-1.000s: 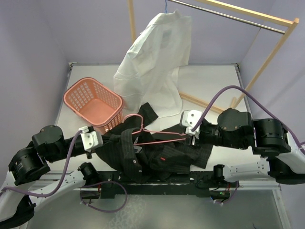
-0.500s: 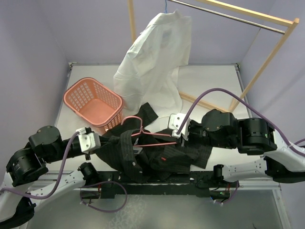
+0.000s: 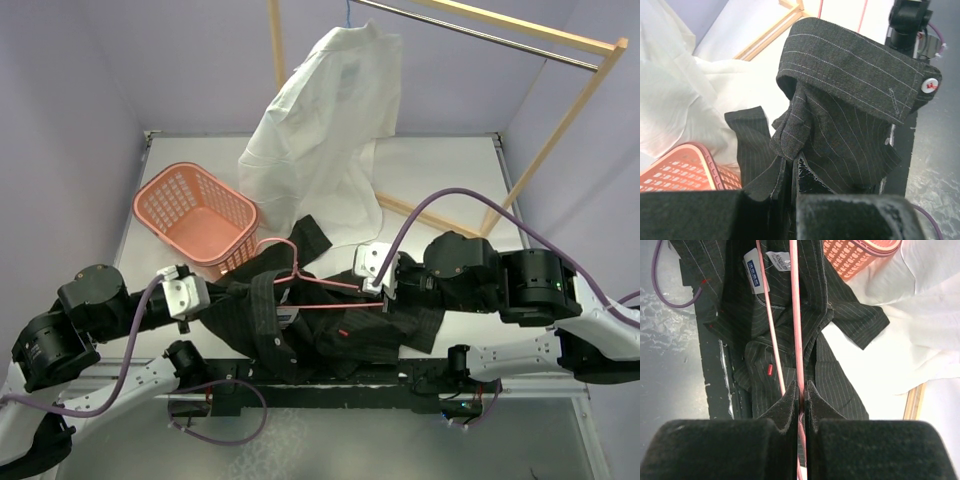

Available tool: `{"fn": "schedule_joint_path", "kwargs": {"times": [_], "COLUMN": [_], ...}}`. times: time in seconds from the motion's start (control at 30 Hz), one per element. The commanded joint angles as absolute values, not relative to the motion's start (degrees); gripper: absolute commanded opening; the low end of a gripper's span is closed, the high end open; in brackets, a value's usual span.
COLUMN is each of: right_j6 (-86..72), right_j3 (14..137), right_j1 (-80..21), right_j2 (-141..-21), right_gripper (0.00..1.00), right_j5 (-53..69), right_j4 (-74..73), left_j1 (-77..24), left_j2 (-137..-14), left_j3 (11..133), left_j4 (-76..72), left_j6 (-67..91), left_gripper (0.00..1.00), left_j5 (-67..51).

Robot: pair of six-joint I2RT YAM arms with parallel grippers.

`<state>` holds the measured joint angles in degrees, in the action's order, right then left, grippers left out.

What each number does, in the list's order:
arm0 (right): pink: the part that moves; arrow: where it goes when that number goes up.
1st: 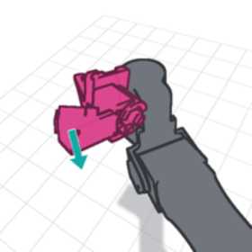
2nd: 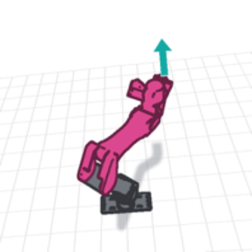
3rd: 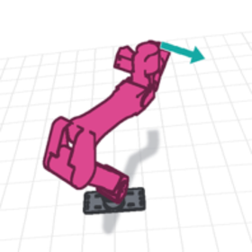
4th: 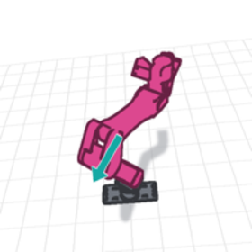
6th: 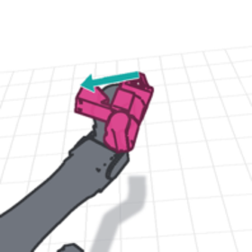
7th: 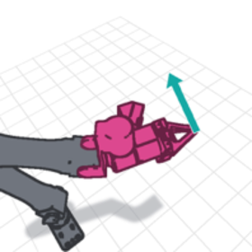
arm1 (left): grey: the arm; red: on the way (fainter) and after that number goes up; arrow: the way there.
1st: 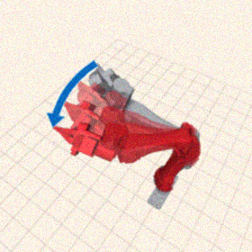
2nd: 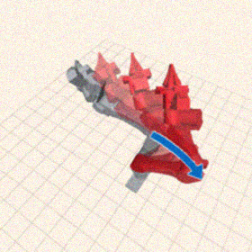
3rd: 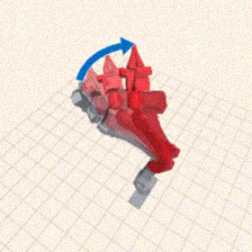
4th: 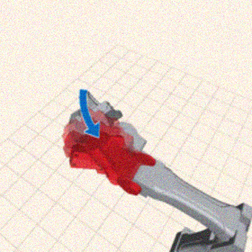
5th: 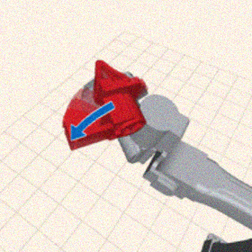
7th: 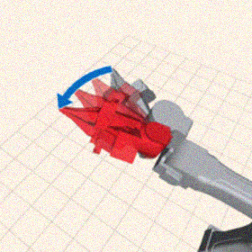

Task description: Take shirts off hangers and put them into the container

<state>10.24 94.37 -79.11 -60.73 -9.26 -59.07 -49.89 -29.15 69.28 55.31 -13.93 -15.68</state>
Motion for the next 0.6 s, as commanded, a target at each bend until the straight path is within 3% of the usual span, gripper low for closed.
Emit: {"fn": "schedule_joint_path", "kwargs": {"times": [0.0,0.13,0.43,0.57], "right_j6": [7.83,3.08,-11.86,-18.47], "right_j3": [94.87,95.84,98.9,101.42], "right_j1": [-79.23,-79.19,-79.22,-79.19], "right_j2": [-59.85,-60.18,-61.74,-62.04], "right_gripper": [0.0,0.0,0.0,0.0], "right_j5": [-8.8,-14.73,-34.81,-41.49], "right_j4": [-57.48,-60.48,-73.86,-78.78], "left_j1": [-49.57,-49.57,-49.57,-49.51], "left_j2": [-28.68,-29.53,-41.79,-41.76], "left_j3": [68.97,66.33,67.7,66.75], "left_j4": [48.93,43.68,41.45,40.51], "left_j6": [-11.36,-8.27,-4.73,-2.49], "left_gripper": [0.13,0.41,0.42,0.42], "left_j5": [-8.08,0.28,7.09,14.26]}}
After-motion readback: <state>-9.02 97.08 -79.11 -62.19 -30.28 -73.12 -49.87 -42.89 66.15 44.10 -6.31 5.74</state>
